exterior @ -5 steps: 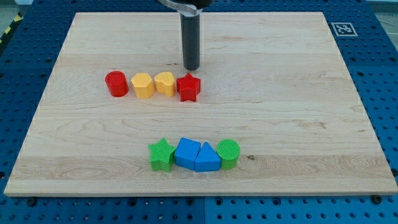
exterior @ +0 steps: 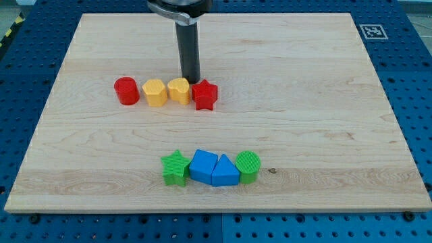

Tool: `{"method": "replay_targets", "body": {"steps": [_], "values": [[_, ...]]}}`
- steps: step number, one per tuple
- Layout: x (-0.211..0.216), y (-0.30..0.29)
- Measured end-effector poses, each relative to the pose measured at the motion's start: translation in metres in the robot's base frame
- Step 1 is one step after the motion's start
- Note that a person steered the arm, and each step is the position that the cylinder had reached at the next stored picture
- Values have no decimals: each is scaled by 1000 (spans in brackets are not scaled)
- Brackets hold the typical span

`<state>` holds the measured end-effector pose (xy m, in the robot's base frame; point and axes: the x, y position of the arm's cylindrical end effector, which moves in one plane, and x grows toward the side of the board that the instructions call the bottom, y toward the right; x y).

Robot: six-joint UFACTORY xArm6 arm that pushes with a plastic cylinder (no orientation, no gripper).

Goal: Slightly push the red circle to the left of the yellow hexagon

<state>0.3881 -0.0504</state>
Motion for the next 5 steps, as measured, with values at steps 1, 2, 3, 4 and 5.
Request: {"method": "replay_targets", "body": {"steps": [1, 2, 3, 4, 5], "values": [[0, 0], [1, -2], [2, -4], [2, -9], [2, -11]]}}
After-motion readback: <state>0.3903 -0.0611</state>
